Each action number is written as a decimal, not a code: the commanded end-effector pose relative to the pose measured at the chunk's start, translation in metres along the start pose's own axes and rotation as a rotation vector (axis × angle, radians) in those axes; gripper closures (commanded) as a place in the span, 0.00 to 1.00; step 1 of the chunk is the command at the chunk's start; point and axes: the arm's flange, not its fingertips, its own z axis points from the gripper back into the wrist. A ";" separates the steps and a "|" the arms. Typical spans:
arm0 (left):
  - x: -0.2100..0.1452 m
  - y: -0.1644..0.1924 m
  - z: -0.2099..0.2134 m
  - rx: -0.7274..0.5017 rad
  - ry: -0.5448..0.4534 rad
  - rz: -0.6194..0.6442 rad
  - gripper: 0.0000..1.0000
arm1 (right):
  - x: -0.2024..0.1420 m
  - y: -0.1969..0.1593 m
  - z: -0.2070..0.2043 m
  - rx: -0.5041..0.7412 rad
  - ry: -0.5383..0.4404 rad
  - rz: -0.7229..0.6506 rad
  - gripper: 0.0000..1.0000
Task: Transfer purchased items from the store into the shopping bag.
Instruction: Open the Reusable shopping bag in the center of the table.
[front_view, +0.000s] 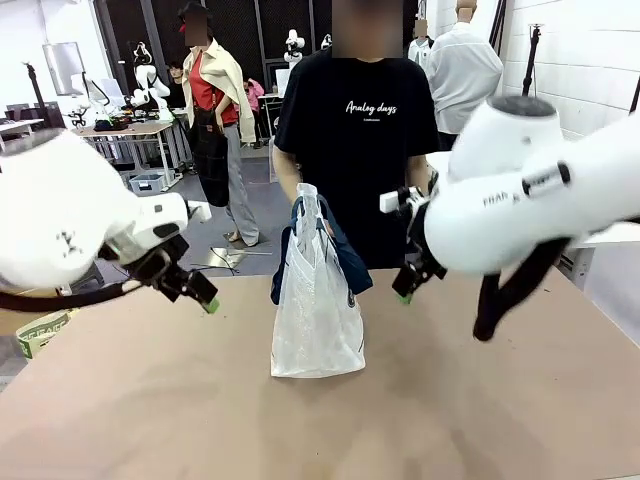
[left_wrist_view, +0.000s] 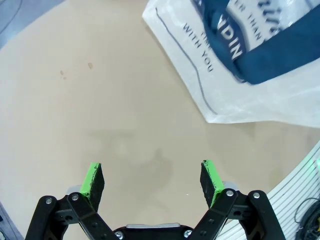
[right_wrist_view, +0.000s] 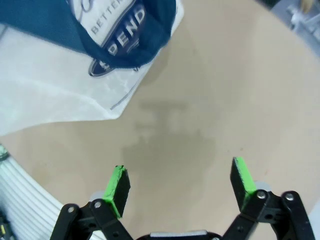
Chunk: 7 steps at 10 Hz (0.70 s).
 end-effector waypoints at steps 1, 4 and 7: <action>0.032 -0.006 0.031 0.009 -0.012 0.113 0.00 | 0.047 0.000 0.016 0.017 0.047 -0.026 0.00; 0.087 -0.005 0.071 -0.051 -0.018 0.081 0.00 | 0.124 -0.002 0.039 -0.011 0.065 -0.085 0.00; 0.113 -0.012 0.088 -0.008 -0.051 0.043 0.00 | 0.162 -0.006 0.053 -0.048 0.058 -0.109 0.00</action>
